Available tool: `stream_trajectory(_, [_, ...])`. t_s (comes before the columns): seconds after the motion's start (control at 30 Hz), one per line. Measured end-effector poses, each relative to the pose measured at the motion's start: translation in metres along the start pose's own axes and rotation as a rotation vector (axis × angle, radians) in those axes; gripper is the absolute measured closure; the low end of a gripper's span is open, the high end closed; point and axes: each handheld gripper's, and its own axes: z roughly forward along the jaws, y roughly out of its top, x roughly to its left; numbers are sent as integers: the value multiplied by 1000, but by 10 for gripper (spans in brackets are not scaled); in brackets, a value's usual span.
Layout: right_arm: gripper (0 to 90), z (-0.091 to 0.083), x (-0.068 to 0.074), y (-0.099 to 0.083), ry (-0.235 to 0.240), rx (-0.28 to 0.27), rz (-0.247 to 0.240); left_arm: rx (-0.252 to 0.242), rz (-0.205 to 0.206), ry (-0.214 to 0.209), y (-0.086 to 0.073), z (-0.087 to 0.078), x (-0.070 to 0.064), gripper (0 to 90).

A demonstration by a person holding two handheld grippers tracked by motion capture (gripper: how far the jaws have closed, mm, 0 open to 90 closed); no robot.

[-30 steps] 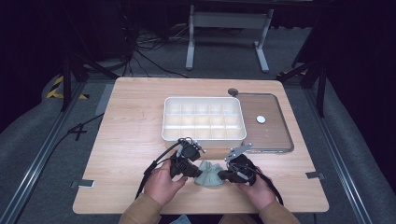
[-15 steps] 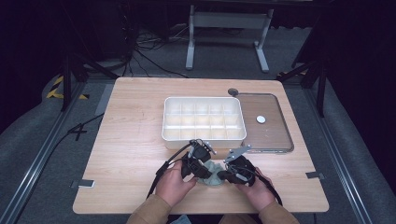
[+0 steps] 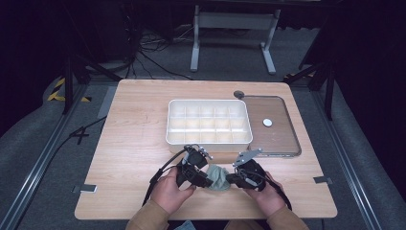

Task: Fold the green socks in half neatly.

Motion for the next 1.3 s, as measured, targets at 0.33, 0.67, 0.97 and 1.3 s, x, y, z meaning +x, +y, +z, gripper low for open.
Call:
stream_trajectory(0.33, [872, 10, -4, -4, 9, 38, 27, 4, 59, 8, 7, 19, -11, 763])
stream_trajectory(0.67, [847, 9, -7, -5, 16, 31, 37, 15, 51, -50, 14, 39, -11, 767])
stream_trajectory(0.97, [832, -13, -8, 0, -3, -16, 34, -75, 16, -77, 3, 5, -5, 617])
stream_trajectory(1.3, [831, -22, 10, 22, 38, -93, -26, -138, -42, -7, -18, -24, 10, 639])
